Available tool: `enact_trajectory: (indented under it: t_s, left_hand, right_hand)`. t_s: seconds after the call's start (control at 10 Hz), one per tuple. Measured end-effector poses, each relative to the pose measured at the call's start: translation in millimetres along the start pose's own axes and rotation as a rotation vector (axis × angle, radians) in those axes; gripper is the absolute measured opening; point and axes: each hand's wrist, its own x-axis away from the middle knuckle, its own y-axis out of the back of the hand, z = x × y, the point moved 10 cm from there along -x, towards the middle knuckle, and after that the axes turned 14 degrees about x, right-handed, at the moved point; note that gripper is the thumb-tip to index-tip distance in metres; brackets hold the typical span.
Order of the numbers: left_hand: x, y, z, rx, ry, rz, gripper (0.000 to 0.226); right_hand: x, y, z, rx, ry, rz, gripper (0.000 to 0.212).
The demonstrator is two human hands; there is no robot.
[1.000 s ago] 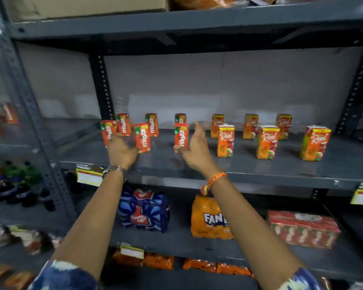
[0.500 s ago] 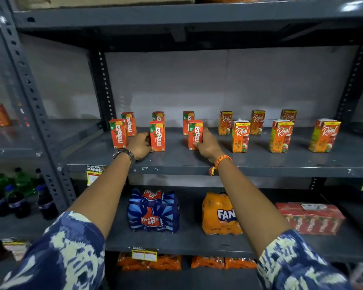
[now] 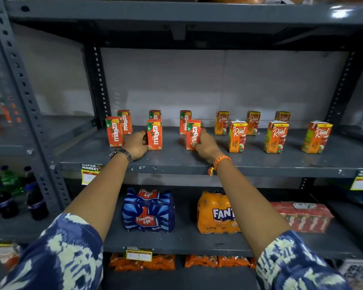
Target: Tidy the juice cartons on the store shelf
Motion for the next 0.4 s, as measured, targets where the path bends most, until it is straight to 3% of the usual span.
enact_trajectory:
  t_s: [0.3,0.4]
  left_hand:
    - [17,-2,-7,0.056,0.021,-0.005,0.062]
    - [30,14,-22,0.026,-0.06,-0.238,0.071]
  right_hand:
    - [16,12,-1,0.001,-0.032,-0.026,0.073]
    - [30,45,3,0.02,0.034,-0.263,0.069]
